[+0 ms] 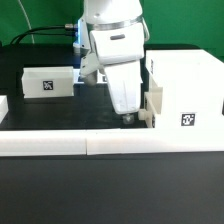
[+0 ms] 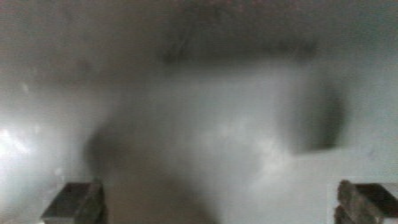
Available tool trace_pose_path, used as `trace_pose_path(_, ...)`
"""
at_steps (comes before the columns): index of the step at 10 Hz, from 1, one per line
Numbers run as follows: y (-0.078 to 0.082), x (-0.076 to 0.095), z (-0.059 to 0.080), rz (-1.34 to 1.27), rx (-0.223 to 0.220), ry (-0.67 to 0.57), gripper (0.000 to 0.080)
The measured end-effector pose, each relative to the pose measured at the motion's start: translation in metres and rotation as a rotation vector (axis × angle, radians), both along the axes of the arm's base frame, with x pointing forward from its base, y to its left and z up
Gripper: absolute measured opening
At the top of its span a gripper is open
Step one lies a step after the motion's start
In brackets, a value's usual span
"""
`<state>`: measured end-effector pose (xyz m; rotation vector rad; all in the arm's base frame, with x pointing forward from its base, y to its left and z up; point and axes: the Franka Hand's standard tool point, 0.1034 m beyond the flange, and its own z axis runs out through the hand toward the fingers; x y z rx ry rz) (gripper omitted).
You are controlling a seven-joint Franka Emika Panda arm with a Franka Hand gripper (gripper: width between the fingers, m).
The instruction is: Assemble drawer
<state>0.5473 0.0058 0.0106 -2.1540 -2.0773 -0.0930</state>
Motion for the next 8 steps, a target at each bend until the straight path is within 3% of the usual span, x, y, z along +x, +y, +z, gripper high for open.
trace_pose_path(2, -0.020, -0.013, 0.008, -0.038, -0.015, -0.016, 0.0649)
trace_pose_path(8, -0.059, -0.063, 0.017, -0.144, -0.052, -0.081, 0.0649)
